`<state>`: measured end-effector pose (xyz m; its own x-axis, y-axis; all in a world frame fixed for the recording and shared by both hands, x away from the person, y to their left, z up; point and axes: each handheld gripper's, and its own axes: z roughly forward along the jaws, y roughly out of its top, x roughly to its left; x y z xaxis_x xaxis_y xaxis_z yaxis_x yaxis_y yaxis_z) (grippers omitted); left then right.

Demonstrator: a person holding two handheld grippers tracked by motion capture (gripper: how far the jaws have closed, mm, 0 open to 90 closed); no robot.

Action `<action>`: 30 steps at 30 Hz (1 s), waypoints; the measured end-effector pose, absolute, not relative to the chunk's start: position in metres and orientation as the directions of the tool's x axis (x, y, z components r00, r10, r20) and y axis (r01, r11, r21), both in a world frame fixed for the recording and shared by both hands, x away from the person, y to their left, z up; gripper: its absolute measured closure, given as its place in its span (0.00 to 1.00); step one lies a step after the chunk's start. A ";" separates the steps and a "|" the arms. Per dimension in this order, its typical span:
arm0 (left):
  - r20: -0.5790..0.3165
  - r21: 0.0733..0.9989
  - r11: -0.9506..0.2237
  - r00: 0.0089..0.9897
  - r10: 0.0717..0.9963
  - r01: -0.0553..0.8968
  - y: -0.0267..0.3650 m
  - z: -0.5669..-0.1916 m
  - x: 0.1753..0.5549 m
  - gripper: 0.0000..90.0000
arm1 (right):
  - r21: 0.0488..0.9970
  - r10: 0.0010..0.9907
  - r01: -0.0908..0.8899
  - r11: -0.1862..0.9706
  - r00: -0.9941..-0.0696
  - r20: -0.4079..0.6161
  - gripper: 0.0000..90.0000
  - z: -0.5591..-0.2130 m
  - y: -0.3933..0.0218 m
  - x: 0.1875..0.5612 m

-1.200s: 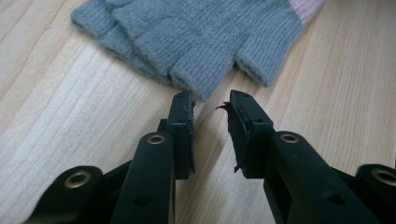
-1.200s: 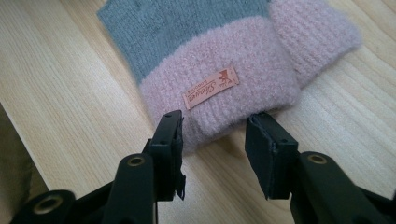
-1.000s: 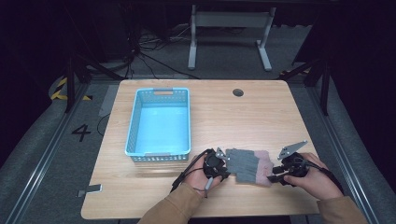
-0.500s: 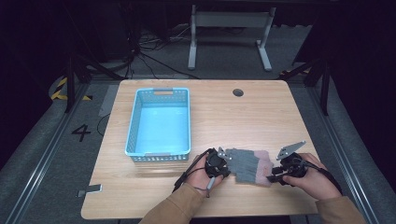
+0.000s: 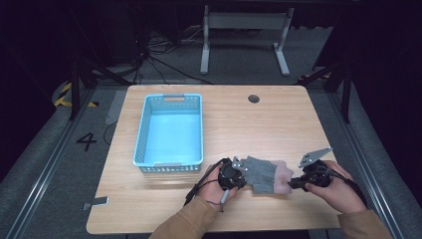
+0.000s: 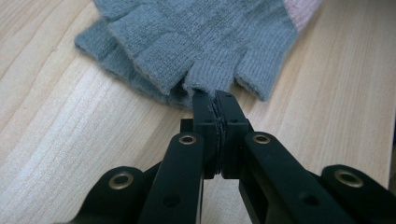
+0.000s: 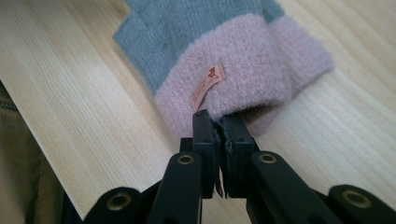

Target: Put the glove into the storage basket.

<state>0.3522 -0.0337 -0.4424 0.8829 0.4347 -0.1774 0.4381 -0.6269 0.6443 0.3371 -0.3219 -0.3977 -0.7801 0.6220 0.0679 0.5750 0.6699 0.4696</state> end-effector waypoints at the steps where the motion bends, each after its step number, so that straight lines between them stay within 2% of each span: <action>1: -0.176 0.646 -0.626 0.884 0.433 0.436 -0.034 -0.442 0.352 0.98 | 0.478 0.623 0.572 0.666 -0.780 0.065 0.96 -0.396 -0.323 0.338; 13: -0.183 0.668 -0.608 0.887 0.425 0.429 -0.034 -0.439 0.349 0.98 | 0.536 0.679 0.593 0.601 -0.733 0.050 0.97 -0.392 -0.327 0.356; 30: -0.212 0.645 -0.616 0.880 0.424 0.452 -0.039 -0.450 0.355 0.98 | 0.520 0.706 0.629 0.578 -0.705 0.069 0.96 -0.407 -0.331 0.369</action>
<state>0.3554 -0.0395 -0.4498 0.8804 0.4243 -0.2118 0.4521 -0.6161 0.6450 0.3693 -0.3307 -0.4069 -0.7053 0.7056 0.0685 0.6288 0.5780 0.5202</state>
